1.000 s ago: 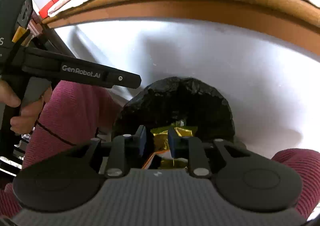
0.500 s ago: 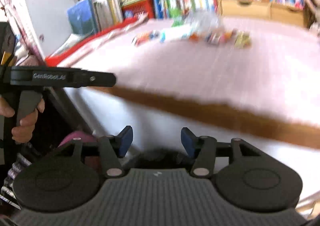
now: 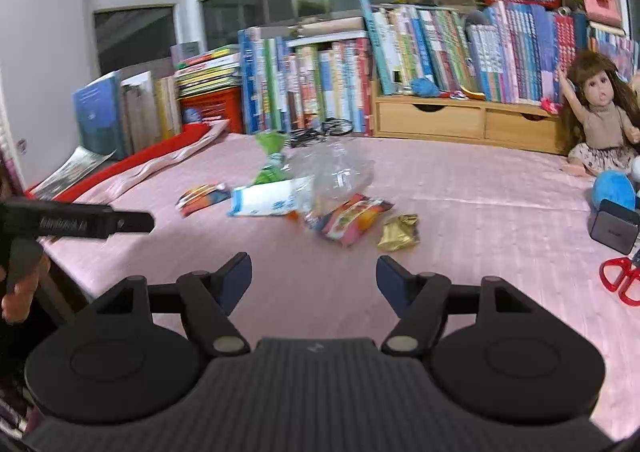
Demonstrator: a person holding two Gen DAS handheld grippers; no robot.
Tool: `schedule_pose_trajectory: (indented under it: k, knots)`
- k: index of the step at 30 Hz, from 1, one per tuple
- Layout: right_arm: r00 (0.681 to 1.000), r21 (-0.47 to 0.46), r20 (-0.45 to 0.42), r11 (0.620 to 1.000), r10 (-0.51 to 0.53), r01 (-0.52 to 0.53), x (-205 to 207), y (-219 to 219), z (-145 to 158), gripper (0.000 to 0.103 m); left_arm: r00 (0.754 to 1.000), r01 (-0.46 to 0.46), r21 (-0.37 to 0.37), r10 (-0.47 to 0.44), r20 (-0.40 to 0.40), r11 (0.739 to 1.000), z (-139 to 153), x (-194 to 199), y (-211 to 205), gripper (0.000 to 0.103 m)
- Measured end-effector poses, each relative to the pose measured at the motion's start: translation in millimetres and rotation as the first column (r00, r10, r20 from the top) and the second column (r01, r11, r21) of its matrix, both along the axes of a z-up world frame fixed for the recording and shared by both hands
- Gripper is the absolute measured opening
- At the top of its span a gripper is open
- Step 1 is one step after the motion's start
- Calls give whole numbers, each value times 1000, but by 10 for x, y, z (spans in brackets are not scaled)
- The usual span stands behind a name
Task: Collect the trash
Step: 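Move both open tools back over the bed toward the remaining trash, then grasp the white-and-blue paper bag with the left tool while the right tool grasps the gold foil wrapper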
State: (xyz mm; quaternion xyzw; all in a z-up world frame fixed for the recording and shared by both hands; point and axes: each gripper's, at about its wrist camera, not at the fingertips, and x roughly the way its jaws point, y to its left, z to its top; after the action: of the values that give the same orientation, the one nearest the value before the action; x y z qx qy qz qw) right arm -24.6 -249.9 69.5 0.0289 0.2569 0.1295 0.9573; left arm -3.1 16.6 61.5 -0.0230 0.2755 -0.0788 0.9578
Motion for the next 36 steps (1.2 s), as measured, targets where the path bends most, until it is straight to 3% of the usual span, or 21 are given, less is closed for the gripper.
schedule_pose_trajectory:
  k: [6, 14, 21, 27, 33, 36]
  knots:
    - [996, -10, -27, 996, -85, 85, 435, -37, -189, 80, 999, 37, -7, -37, -11, 999, -162, 304, -201, 83]
    - [979, -24, -73, 982, -189, 188, 914, -111, -356, 80, 999, -36, -26, 35, -16, 999, -274, 877, -282, 84]
    - [969, -85, -99, 972, -225, 217, 1134, -63, -437, 80, 989, -145, -110, 141, -38, 983, -393, 1329, -168, 88]
    - [965, -90, -115, 970, -235, 225, 1296, -71, -482, 80, 986, -161, -154, 151, -76, 975, -468, 1588, -148, 90]
    - [967, -107, -126, 972, -223, 210, 1375, -37, -513, 80, 975, -192, -150, 170, -147, 970, -613, 1793, -204, 91]
    - [966, -111, -134, 972, -222, 207, 1395, -42, -525, 80, 982, -166, -155, 149, -117, 974, -646, 1801, -260, 85]
